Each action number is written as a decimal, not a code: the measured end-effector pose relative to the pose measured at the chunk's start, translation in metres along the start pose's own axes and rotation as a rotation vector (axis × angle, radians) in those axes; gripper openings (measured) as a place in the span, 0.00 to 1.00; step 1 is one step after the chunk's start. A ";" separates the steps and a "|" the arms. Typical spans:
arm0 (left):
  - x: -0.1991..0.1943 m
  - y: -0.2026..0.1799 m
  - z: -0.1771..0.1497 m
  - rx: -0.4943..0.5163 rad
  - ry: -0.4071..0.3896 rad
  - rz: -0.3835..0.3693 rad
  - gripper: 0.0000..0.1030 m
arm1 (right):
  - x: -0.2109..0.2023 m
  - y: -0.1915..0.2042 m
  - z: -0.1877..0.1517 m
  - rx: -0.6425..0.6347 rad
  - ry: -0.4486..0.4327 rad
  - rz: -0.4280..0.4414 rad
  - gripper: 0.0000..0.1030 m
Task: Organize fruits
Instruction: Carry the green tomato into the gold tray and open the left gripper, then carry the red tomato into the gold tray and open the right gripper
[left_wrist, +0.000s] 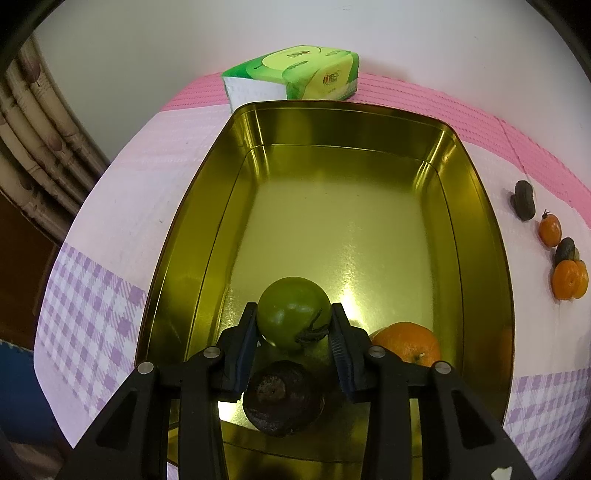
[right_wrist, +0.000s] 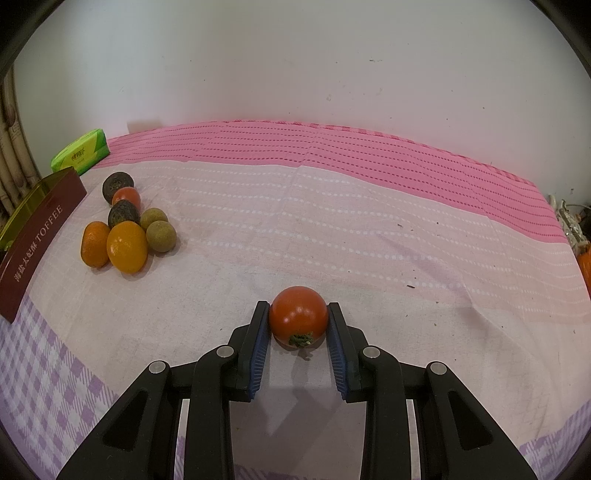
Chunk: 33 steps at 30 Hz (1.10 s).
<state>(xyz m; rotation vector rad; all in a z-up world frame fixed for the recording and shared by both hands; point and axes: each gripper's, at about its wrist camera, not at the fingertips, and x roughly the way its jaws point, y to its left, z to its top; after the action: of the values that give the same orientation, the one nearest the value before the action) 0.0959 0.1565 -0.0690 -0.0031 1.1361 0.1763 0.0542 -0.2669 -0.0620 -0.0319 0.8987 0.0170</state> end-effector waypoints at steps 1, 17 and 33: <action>-0.001 0.000 -0.001 0.003 0.000 0.000 0.34 | 0.000 0.000 0.000 0.000 0.000 0.000 0.31; -0.029 -0.001 0.001 0.026 -0.039 -0.012 0.47 | 0.000 0.000 0.000 0.000 0.000 -0.001 0.31; -0.064 0.010 -0.015 0.008 -0.083 -0.033 0.56 | 0.000 0.000 0.000 0.001 0.000 -0.001 0.31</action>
<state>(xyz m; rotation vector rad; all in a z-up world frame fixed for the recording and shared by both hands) 0.0552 0.1564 -0.0164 -0.0075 1.0529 0.1414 0.0546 -0.2669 -0.0620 -0.0316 0.8982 0.0154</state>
